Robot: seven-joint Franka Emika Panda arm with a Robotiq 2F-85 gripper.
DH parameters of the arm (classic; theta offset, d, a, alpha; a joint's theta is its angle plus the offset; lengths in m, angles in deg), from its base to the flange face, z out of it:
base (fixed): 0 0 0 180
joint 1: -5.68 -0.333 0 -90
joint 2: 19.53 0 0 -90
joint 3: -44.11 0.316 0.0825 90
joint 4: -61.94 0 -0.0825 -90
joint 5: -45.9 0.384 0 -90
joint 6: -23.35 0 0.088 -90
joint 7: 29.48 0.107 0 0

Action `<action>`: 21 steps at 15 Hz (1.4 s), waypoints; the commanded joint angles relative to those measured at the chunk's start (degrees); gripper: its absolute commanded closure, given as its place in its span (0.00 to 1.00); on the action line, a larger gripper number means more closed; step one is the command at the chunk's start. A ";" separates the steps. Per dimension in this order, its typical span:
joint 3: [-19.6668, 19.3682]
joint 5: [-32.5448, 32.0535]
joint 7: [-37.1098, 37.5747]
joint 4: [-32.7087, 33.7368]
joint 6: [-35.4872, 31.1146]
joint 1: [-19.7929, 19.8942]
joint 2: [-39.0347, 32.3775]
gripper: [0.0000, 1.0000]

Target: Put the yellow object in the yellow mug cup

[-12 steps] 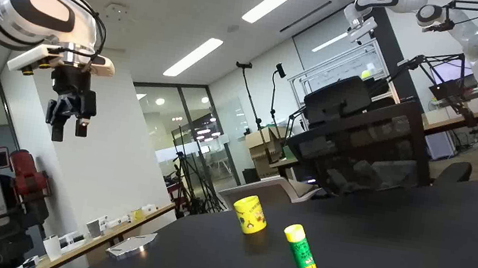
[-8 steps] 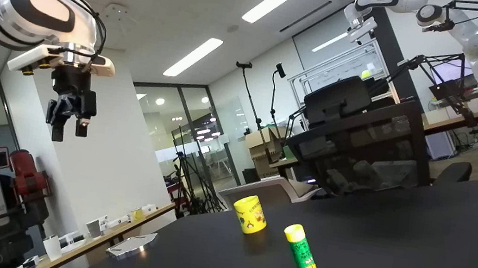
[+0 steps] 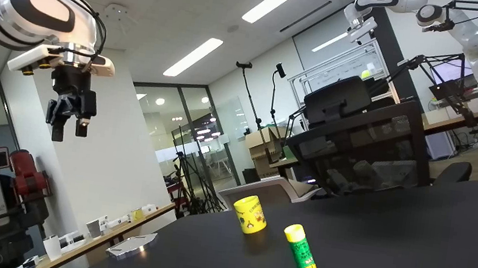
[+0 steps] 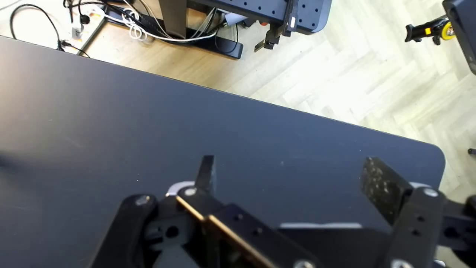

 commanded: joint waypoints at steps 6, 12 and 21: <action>-0.12 -4.65 -0.52 -0.13 -7.10 3.35 -1.33 0.00; -2.32 -12.11 0.12 0.79 -14.31 7.28 -4.00 0.00; -7.60 -17.53 5.16 3.05 -18.48 14.06 -7.38 0.00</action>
